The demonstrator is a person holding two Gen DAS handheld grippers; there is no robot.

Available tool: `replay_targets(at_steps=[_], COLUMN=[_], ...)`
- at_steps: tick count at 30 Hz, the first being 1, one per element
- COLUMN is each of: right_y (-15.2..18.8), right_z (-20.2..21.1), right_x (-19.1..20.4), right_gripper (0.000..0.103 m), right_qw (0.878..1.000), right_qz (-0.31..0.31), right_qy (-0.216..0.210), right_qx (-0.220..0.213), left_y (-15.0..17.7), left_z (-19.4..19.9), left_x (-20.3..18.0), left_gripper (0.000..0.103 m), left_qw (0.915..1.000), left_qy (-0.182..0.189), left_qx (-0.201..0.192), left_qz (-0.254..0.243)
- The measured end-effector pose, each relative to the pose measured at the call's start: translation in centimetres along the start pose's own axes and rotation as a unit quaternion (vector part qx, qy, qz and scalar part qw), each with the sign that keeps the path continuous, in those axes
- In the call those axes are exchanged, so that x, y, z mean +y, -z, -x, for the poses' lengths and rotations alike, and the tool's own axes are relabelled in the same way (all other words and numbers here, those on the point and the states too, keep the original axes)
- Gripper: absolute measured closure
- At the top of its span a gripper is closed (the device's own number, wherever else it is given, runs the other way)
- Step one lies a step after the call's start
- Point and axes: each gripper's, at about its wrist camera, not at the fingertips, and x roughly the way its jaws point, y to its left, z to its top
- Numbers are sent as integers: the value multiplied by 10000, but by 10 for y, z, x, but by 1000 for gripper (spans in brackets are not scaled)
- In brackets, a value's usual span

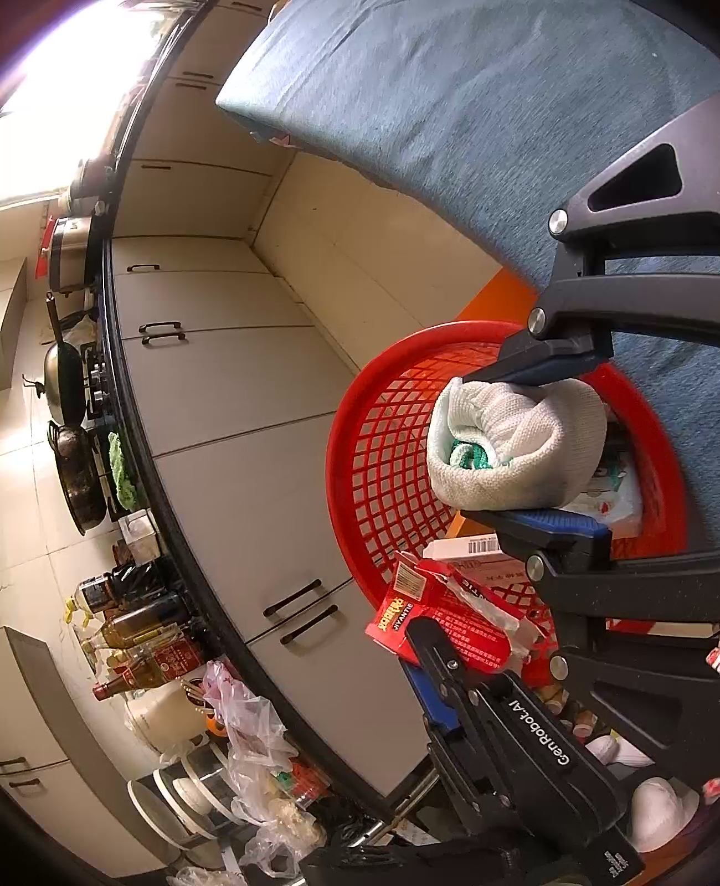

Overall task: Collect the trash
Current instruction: 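Open both tools to drop the red box and tissue lump into the basket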

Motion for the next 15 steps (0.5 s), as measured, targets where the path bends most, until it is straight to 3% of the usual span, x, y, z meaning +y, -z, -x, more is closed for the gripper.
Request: replay_targets(at_steps=[7, 11, 13, 15], right_y=[-1, -1, -1, -1], right_z=[-6, -5, -3, 0], right_x=[0, 1, 0, -2], right_gripper=[59, 57, 53, 52], right_qw=[10000, 9999, 9999, 9998], right_qz=[-36, -52, -85, -130], right_qy=[-54, -71, -91, -96], right_qx=[4, -47, -77, -118], left_y=[2, 2, 1, 1], left_z=[-5, -5, -2, 2], left_x=[4, 7, 8, 10], left_gripper=[80, 75, 65, 49], left_qw=[9999, 9998, 9997, 9996], left_qy=[96, 136, 145, 138], left_qx=[51, 38, 6, -68], left_qz=[86, 139, 186, 235])
